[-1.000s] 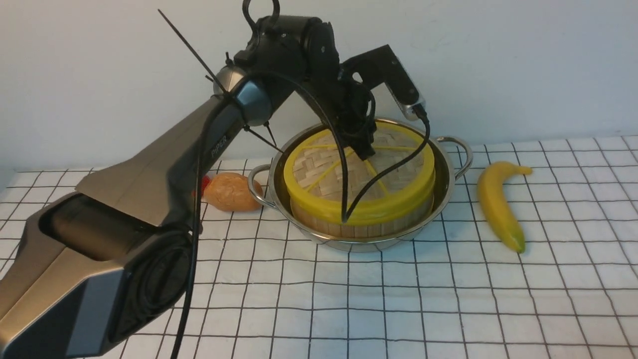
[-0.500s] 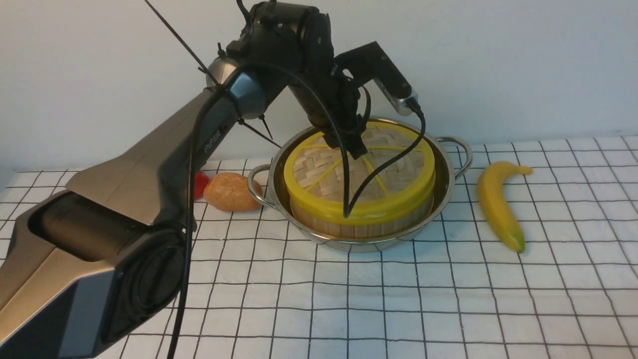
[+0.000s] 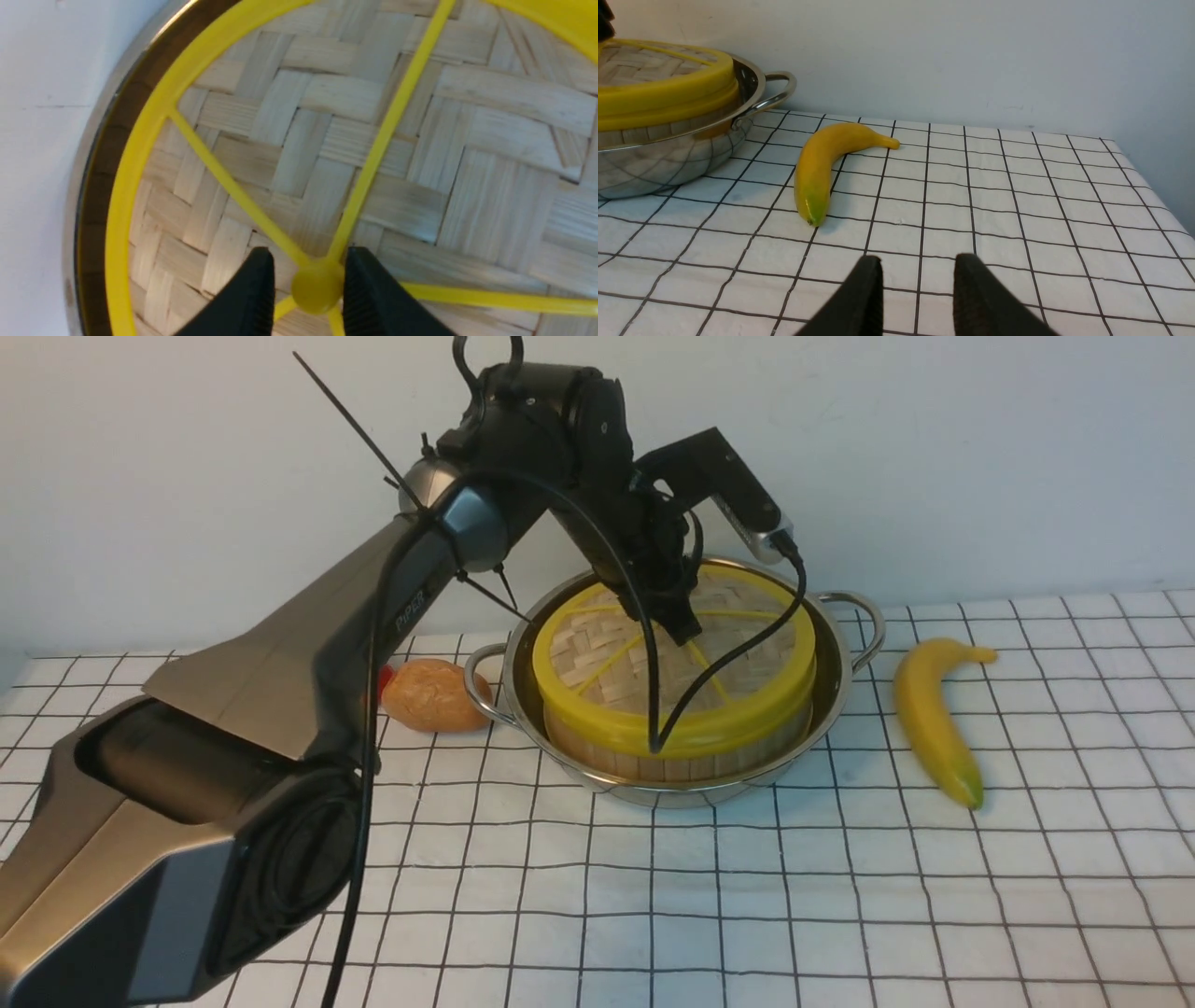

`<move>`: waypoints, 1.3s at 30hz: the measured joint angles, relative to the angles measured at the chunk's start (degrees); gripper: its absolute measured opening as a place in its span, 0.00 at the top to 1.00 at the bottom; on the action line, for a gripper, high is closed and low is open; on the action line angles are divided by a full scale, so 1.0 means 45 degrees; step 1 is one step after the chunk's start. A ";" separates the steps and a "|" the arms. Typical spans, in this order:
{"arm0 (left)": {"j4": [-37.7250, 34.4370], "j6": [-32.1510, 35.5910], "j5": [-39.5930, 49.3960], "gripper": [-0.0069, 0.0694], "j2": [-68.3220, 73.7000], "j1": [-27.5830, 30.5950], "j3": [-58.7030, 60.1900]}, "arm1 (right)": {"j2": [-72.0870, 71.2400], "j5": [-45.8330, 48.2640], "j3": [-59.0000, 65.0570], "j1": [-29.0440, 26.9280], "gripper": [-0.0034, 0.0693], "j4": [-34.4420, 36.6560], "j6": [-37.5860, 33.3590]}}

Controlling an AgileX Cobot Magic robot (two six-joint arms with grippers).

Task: Place the steamer in the pot on the white tablecloth, and put the lid on the steamer.
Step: 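Place the yellow bamboo steamer lid onto the steamer in the pot with the left gripper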

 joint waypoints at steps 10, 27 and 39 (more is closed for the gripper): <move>-0.0374 0.0115 -0.0225 0.66 -0.0038 0.0010 0.0000 | 0.0000 0.0000 0.0000 0.0000 0.62 0.0000 0.0012; -0.1156 0.0805 -0.0436 0.77 -0.0038 0.0059 0.0000 | 0.0000 0.0000 0.0000 0.0000 0.62 0.0000 0.0026; -0.1494 0.0891 -0.0529 0.77 -0.0027 0.0027 0.0000 | 0.0000 0.0000 0.0000 0.0000 0.62 0.0000 0.0026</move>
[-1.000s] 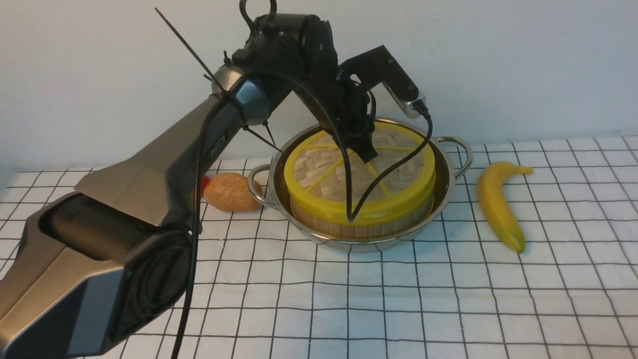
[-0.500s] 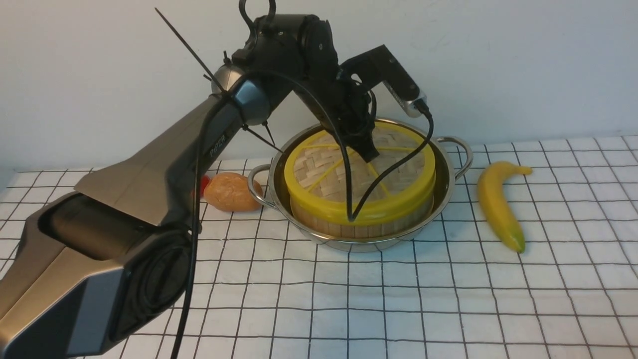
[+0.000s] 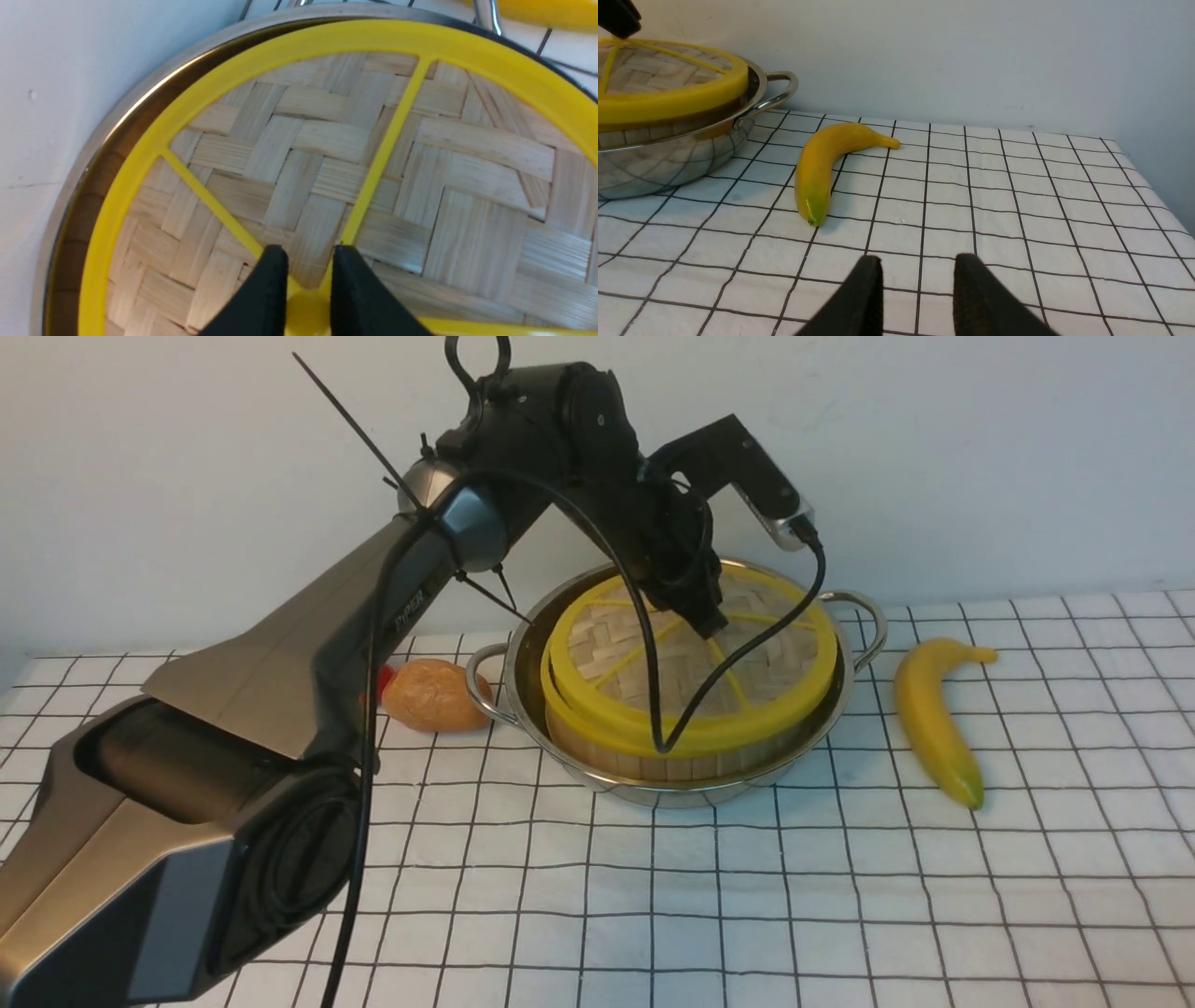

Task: Place the steamer in the pot on the white tablecloth, and put the lid on the steamer.
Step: 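Place the yellow bamboo steamer lid onto the steamer in the pot with the left gripper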

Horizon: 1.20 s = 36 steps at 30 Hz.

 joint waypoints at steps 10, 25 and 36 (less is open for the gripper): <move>0.1186 -0.1167 0.0191 0.77 -0.0012 0.0027 0.0000 | 0.0000 0.0000 0.0000 0.0000 0.62 0.0000 0.0000; 0.0661 -0.1231 0.0522 0.75 -0.0012 0.0165 0.0000 | 0.0000 0.0000 0.0000 0.0000 0.62 0.0000 0.0000; 0.1280 -0.2160 0.1238 0.10 -0.1392 0.0206 0.0000 | 0.0000 0.0000 0.0000 0.0000 0.62 0.0000 0.0000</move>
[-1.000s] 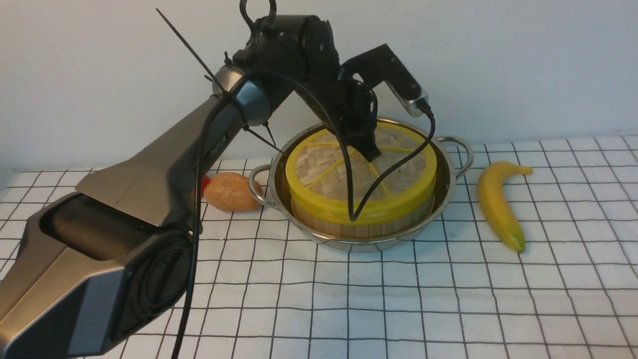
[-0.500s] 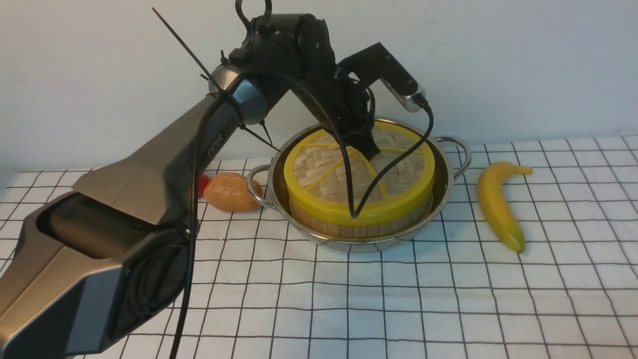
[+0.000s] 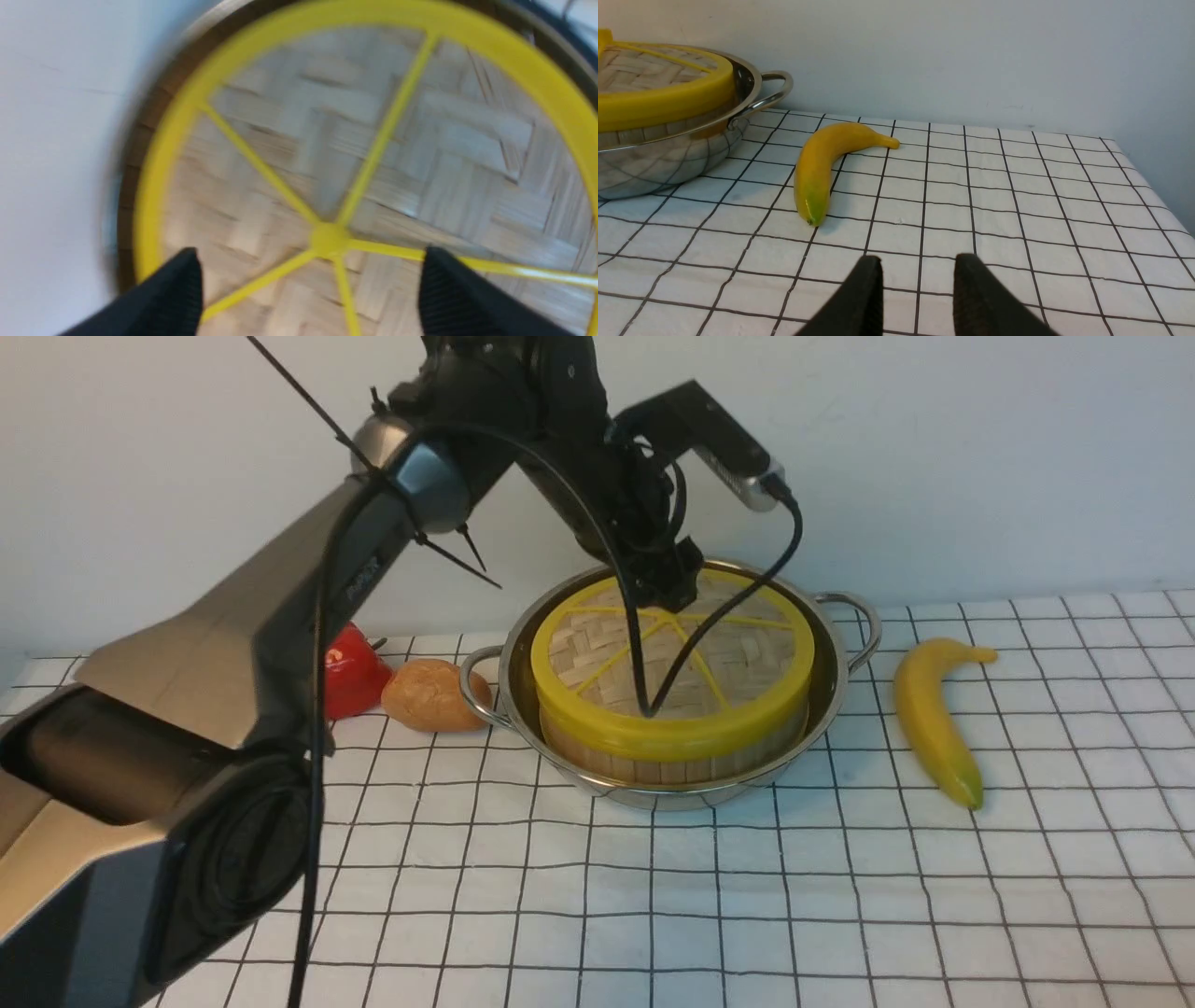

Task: Place the steamer in the pot on the white tablecloth, and put the lid on the steamer.

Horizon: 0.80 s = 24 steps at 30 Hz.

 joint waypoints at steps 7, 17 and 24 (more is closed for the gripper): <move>0.1871 -0.3787 0.0784 0.05 -0.2497 0.0000 0.0000 | 0.0000 0.0000 0.0000 0.0000 0.62 0.0000 -0.0013; 0.2724 -0.8288 0.0841 0.35 -0.5291 0.0000 0.0000 | 0.0000 0.0000 0.0000 0.0000 0.62 0.0000 0.0010; 0.3442 -0.8860 0.0859 0.60 -0.6272 0.0000 0.0012 | 0.0000 0.0000 0.0000 0.0000 0.62 0.0000 0.0010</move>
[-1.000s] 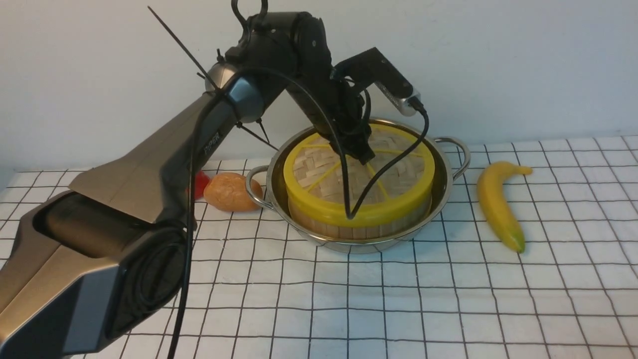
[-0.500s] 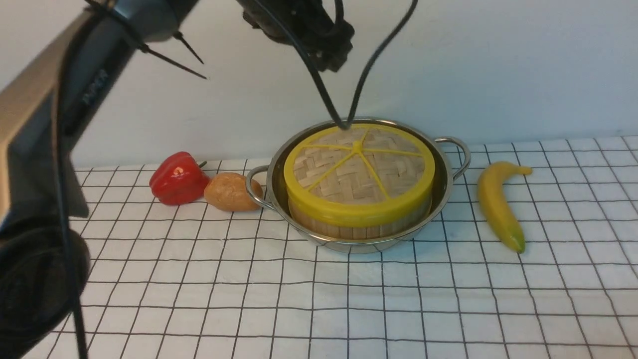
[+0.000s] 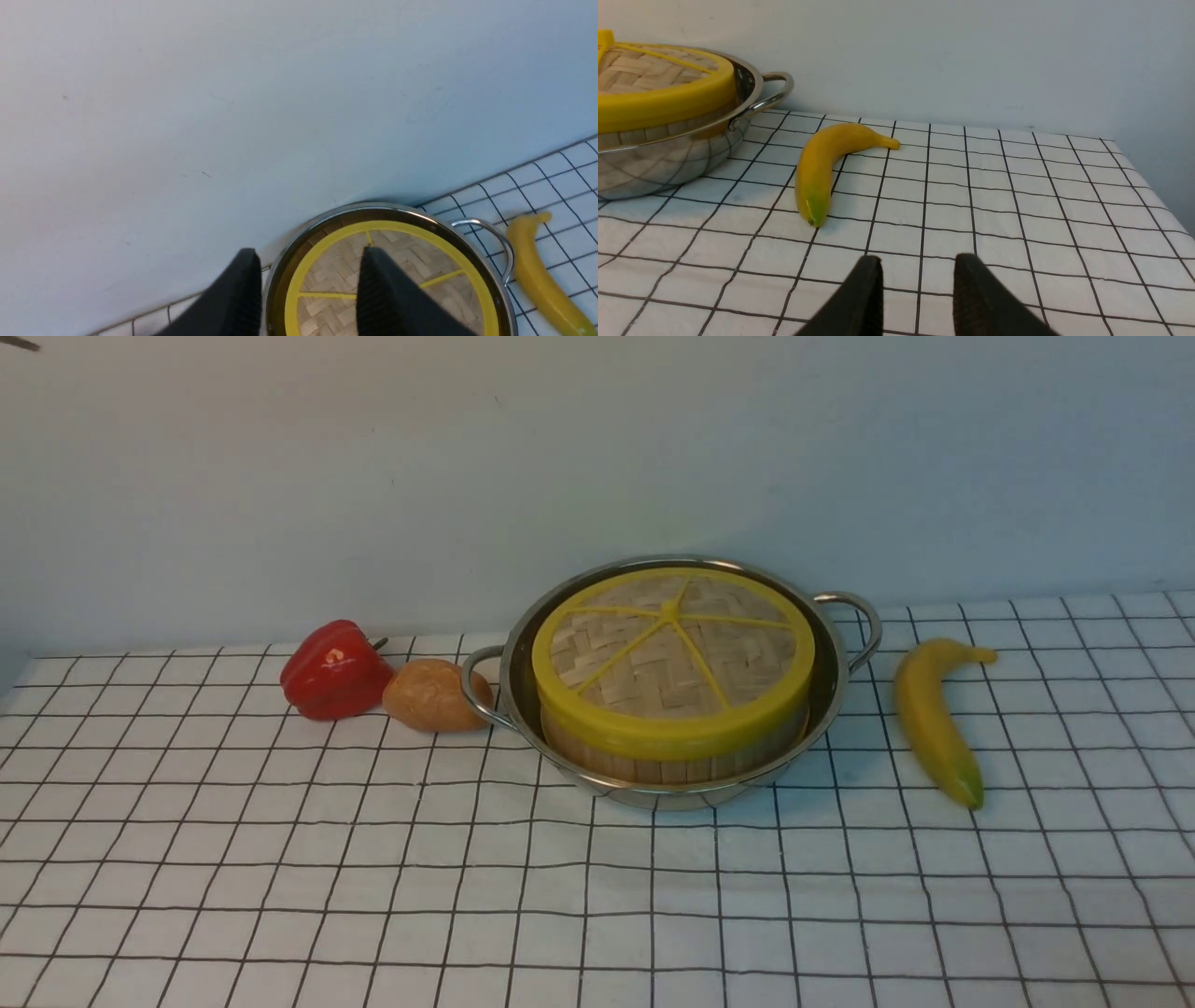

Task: Place the steamer in the pot on the white tablecloth, and put the lid on the steamer.

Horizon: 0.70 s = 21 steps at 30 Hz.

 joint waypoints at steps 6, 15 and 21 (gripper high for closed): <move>0.1854 -0.0866 -0.0132 0.73 -0.2491 0.0000 0.2126 | 0.0000 0.0000 0.0000 0.0000 0.62 0.0000 0.0000; -0.0475 -0.0264 -0.6856 0.76 -0.9620 0.2664 1.4114 | 0.0000 0.0000 0.0000 0.0000 0.62 0.0000 0.0000; -0.3297 0.1112 -1.0260 0.75 -1.3643 0.5757 2.2410 | 0.0000 0.0000 0.0000 0.0000 0.62 0.0000 0.0000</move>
